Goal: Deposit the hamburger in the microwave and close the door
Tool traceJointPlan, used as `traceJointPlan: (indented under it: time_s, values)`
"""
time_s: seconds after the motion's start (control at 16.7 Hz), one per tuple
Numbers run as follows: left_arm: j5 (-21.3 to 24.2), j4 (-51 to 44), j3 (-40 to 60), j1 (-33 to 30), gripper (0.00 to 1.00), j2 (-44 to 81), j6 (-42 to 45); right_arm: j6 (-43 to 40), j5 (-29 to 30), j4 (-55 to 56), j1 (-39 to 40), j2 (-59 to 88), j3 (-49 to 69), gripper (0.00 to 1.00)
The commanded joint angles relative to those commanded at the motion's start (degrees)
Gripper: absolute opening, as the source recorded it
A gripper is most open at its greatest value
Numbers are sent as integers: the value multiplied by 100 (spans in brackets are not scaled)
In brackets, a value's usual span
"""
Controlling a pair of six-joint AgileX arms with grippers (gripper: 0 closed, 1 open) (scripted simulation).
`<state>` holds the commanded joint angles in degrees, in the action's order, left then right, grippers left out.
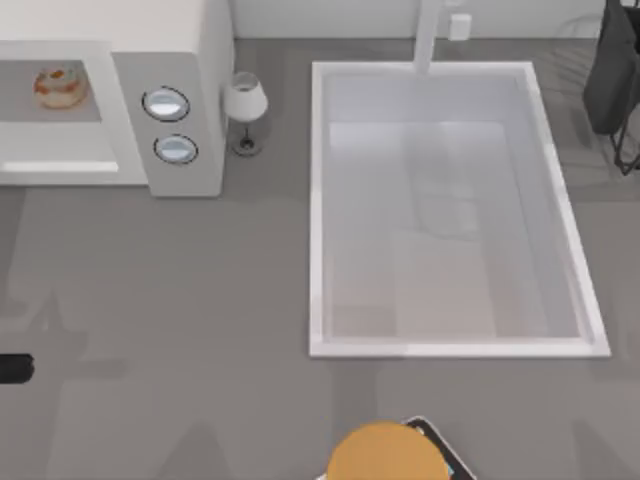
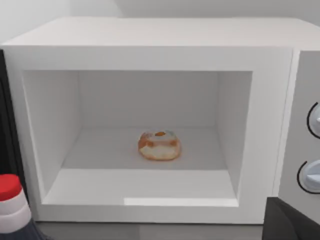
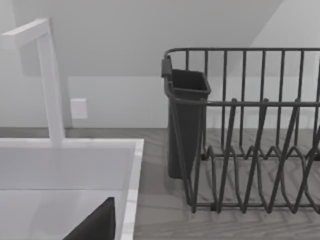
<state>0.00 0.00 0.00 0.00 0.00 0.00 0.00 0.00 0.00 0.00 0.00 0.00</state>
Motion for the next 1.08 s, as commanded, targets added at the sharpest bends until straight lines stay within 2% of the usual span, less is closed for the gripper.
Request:
traceJointPlan:
  time_s: [0.24,0.78,1.08]
  values:
    - [19,-17,-5,19,0,-17,-1,0,0,0,0,0,0,100]
    - [773,-602,-254,773,0,-859,-13,0,0,0,0,0,0,100]
    - [809,-593,-192,813,0,-886,-10,0,0,0,0,0,0,100]
